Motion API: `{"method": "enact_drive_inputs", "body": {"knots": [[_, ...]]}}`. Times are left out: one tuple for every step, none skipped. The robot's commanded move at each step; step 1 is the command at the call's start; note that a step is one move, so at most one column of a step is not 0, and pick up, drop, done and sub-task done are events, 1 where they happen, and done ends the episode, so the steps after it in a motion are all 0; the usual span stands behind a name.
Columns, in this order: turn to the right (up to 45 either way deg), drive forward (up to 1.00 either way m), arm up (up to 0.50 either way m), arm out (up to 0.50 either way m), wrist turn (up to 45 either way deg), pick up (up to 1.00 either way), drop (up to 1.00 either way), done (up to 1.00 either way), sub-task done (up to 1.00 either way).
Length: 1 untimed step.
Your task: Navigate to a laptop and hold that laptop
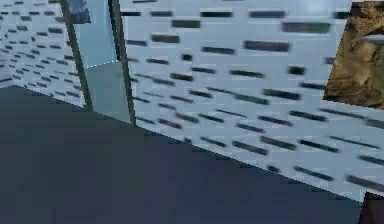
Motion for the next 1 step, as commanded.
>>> {"method": "enact_drive_inputs", "body": {"knots": [[-45.0, 0.0, 0.0, 0.0, 0.0, 0.0, 0.0, 0.0, 0.0]]}}
